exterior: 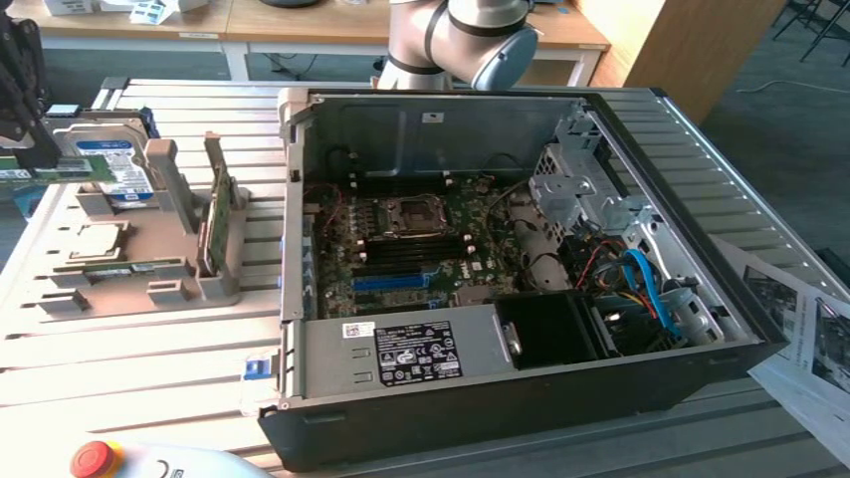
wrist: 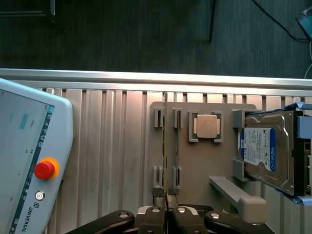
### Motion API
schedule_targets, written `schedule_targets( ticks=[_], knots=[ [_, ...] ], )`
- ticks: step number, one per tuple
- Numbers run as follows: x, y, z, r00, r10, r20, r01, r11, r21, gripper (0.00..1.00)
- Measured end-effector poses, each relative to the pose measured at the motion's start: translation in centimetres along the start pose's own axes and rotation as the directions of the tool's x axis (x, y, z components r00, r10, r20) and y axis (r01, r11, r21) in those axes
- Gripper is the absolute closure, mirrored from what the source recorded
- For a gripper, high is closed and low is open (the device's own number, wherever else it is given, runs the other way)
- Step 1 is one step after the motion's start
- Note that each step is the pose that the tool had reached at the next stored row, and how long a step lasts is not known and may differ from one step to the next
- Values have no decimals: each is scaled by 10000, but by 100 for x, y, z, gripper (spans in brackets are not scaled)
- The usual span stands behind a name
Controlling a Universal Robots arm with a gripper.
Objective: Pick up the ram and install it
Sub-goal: 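Pick up the ram and move it above insertion slot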
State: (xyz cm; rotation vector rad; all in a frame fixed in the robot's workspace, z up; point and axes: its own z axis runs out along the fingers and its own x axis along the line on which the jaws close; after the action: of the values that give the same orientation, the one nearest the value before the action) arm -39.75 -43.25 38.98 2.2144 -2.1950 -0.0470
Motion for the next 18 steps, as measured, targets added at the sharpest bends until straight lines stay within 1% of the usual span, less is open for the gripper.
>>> schedule_targets(
  ticks=[6, 18],
  knots=[
    [4, -81, -2, 10000, 2, 1, -2, 10000, -3, 88],
    [13, -301, -11, 10000, 2, 1, -2, 10000, -18, 88]
  ],
)
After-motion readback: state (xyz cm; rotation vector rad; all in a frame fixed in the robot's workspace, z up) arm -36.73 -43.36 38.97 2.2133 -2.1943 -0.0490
